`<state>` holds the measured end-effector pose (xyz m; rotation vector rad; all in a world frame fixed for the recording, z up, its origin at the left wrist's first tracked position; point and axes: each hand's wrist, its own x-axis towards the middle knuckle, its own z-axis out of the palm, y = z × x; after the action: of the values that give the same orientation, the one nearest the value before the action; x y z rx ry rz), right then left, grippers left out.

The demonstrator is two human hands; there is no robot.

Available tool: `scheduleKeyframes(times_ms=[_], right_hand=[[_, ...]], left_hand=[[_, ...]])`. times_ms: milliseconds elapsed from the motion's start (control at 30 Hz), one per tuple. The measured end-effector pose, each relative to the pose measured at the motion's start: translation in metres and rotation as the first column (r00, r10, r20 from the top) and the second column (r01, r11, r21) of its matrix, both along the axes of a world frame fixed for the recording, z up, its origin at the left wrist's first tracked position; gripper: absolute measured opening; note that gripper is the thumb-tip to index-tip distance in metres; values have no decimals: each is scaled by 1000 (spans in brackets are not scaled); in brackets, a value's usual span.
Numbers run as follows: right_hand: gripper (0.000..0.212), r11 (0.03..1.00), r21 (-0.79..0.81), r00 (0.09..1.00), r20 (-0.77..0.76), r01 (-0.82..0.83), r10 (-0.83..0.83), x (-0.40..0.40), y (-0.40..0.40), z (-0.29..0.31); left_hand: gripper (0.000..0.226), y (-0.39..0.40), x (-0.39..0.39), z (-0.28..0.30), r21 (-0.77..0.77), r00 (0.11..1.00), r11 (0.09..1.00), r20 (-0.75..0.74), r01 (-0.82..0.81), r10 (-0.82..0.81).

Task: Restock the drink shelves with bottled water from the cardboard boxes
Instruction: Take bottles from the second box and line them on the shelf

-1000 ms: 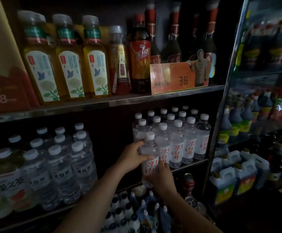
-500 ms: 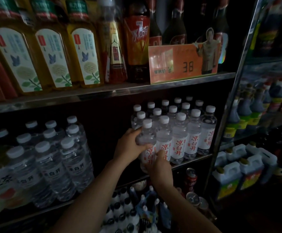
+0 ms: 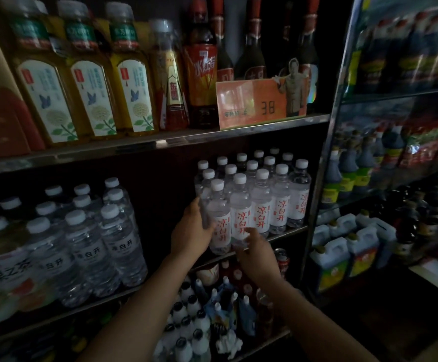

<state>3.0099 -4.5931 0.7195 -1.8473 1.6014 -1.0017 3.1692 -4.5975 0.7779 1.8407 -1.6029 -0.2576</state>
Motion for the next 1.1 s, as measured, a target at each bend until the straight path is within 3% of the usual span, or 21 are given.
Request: scheduleKeyframes(times_ms=[333,633,1000,1100], right_hand=[[60,986,-124,967,-211,115,-140,-66,98,37],[66,961,-167,942,-219,221,-255,-135,197,42],[61,960,-71,921,-274,269,-278,-281,345,-3],[63,952,5,913,-287,305,-291,-326,392,-23]], left_hand=[[71,87,-18,-1,84,944,984,279,156,-174],[80,174,-91,4,125,881,953,362,278,-304],[71,311,-233,-51,91,912,940,228,329,-341],[74,356,-278,-76,167,902,905,123,391,-413]])
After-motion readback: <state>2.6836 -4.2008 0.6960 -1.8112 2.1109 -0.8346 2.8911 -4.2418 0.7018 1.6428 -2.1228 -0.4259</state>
